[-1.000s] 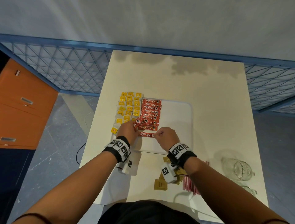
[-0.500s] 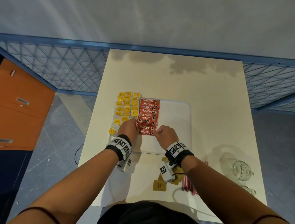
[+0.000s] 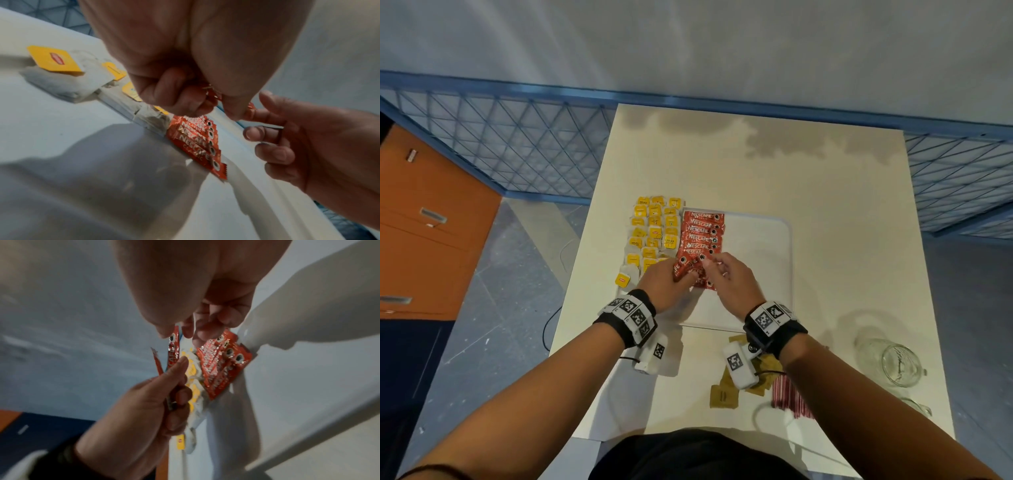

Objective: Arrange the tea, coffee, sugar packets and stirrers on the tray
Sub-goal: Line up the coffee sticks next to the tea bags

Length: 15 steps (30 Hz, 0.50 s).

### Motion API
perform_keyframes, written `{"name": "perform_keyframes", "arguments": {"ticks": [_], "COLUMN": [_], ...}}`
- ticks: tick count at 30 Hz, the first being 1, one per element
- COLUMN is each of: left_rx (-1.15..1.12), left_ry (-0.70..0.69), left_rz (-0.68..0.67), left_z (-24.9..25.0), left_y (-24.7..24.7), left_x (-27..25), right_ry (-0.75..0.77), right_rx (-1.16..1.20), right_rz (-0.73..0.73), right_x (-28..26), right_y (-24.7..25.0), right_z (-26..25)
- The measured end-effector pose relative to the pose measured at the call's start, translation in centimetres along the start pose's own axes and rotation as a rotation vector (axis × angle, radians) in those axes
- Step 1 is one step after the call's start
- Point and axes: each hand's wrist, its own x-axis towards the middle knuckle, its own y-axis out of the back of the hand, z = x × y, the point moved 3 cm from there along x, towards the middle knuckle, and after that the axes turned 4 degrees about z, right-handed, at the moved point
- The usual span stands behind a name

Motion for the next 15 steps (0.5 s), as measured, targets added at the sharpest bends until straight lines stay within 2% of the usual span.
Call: {"name": "perform_keyframes", "arguments": {"ticks": [3, 6, 9, 11, 15], "left_rx": [-0.102, -0.152, -0.251, -0.338, -0.494], "left_ry": [-0.081, -0.125, -0.096, -0.029, 0.078], "left_rz": [-0.076, -0.134, -0.165, -0.164, -0.089], "left_z": [0.3, 1.2, 1.9, 1.4, 0.6], "left_y": [-0.1, 0.3, 0.5, 0.6, 1.0], "left_x": [-0.7, -1.8, -2.6, -2.6, -2.7], "right_ry": [0.008, 0.045, 0.032, 0.034, 0.013], "right_rx": [0.183, 0.190, 0.214, 0.225, 0.222], "right_rz": [-0.030, -0.026, -0.036, -0.040, -0.025], "right_x": [-0.1, -0.1, -0.2, -0.5, -0.7], "right_y": [0.4, 0.8, 1.3, 1.7, 2.3], "right_z": [-0.6, -0.6, -0.6, -0.7, -0.5]}}
